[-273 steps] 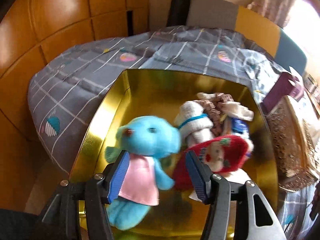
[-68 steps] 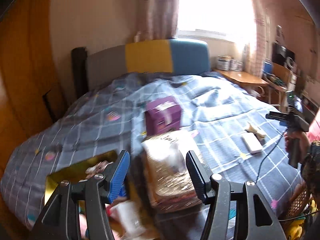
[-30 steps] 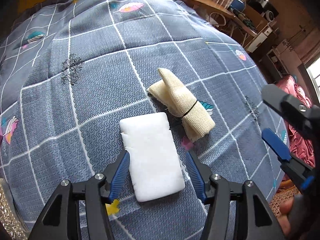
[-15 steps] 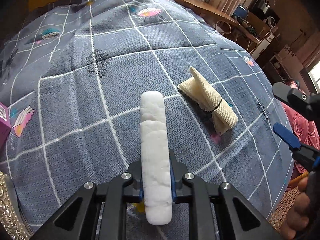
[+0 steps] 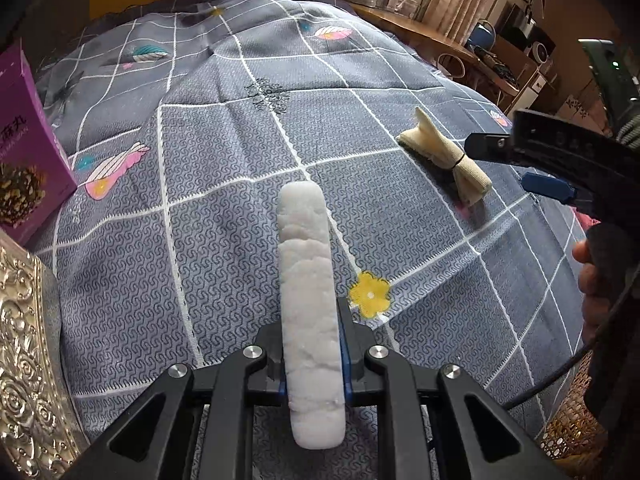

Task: Organize soft objects
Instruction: 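Grasp the white sponge with left while right grasps the beige bandage roll, then lift the sponge with the left gripper and carry it to the gold tray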

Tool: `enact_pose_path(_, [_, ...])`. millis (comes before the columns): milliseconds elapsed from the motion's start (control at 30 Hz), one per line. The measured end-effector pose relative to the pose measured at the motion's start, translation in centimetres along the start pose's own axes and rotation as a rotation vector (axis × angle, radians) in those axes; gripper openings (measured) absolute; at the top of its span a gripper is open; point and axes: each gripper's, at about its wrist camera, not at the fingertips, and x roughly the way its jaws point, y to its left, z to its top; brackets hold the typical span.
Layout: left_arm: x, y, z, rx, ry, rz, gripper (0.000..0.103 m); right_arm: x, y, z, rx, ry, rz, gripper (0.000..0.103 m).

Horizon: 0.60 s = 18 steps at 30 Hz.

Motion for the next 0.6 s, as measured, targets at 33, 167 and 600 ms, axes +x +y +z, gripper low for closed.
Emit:
enact_pose_path(33, [-0.1, 0.3, -0.1, -0.009, -0.002, -0.006, 0.017, 0.5, 0.6, 0.2, -0.051, 0.0, -0.041, 0.094])
enact_pose_path(167, [0.0, 0.5, -0.2, -0.015, -0.003, -0.012, 0.017, 3.3, 1.9, 1.3, -0.209, 0.043, -0.151, 0.094])
enact_pose_path(600, [-0.1, 0.7, -0.4, -0.074, -0.022, -0.027, 0.017, 1.8, 5.0, -1.1, -0.284, 0.091, -0.002, 0.037])
